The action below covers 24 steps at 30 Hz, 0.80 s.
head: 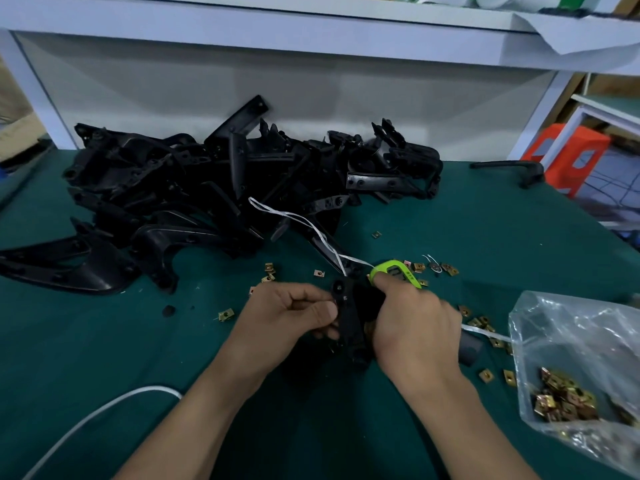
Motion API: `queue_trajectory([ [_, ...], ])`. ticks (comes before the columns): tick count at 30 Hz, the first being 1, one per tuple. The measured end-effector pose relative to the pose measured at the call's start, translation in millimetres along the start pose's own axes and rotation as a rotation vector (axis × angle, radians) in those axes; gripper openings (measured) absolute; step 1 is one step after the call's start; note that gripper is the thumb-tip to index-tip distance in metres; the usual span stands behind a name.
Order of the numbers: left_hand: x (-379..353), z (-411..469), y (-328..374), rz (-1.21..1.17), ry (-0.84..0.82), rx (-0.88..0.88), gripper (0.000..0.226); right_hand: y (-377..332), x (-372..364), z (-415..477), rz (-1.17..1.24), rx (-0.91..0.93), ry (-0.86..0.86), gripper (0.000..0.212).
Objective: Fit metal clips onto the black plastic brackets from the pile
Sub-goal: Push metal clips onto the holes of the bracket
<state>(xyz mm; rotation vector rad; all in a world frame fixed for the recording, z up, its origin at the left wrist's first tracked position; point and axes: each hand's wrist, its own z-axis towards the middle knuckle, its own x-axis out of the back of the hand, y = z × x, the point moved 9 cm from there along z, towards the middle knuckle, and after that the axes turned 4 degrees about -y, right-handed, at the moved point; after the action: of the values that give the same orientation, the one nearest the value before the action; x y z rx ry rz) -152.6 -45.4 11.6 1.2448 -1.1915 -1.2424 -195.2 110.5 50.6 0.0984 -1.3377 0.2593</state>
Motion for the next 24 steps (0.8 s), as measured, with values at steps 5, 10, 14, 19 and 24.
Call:
queue_trajectory([
  [5,1,-4,5,0.058,-0.032,0.030,0.018,-7,2,-1,-0.056,0.031,-0.023,0.039],
  [10,2,-10,3,0.034,0.025,0.072,0.014,-13,5,-4,-0.042,0.031,-0.018,0.038],
  [14,-1,-15,2,-0.009,0.091,0.084,0.022,-18,12,-4,0.048,0.025,-0.016,0.045],
  [19,-4,-16,1,-0.023,0.082,0.096,0.021,-19,8,-5,0.049,0.030,-0.020,0.045],
  [24,-6,-12,4,-0.110,0.006,0.078,0.030,-12,-2,-3,0.118,0.043,-0.033,0.035],
])
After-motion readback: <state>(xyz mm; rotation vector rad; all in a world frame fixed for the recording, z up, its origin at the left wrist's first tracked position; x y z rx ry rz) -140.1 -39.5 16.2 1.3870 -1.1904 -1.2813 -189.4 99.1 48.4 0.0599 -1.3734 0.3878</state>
